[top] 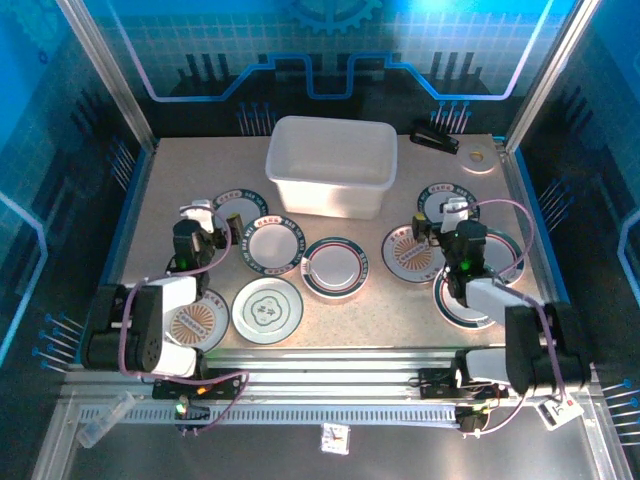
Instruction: Place the plates into the plastic bin on the countertop
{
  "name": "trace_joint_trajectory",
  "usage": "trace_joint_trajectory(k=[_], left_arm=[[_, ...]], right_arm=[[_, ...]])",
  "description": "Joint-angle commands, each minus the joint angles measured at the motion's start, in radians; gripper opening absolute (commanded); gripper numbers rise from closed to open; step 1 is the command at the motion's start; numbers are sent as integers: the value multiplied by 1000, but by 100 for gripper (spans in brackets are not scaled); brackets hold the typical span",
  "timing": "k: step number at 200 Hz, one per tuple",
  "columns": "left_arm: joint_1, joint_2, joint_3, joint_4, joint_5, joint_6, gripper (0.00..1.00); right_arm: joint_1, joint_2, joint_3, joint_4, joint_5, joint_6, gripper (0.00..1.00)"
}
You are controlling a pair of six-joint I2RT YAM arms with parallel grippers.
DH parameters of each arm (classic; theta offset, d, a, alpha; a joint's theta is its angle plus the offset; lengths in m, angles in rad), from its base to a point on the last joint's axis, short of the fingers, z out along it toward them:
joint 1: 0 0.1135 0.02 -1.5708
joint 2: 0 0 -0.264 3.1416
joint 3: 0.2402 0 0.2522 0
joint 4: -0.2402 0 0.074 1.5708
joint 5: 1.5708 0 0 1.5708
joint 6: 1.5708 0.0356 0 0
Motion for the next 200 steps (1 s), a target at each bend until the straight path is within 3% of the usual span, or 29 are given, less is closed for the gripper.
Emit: trace_joint_trajectory(k=[1, 18, 39, 86, 119, 200], left_arm=[[11, -93, 77, -187, 4, -39, 99], [11, -156, 170, -389, 9, -76, 99], [11, -208, 303, -636, 106, -129, 99], [8, -289, 456, -922, 255, -295, 99], [-32, -279, 501, -991, 385, -409, 99], [-259, -174, 620, -1079, 326, -449, 99]], right_arm=[[9, -117, 79, -252, -12, 101, 98], [16, -172, 160, -483, -67, 174, 95], [34, -204, 241, -711, -142, 263, 91], [47, -232, 307, -925, -279, 338, 89], [53, -185, 412, -984, -397, 339, 89], [66, 79, 729, -1023, -396, 347, 90]])
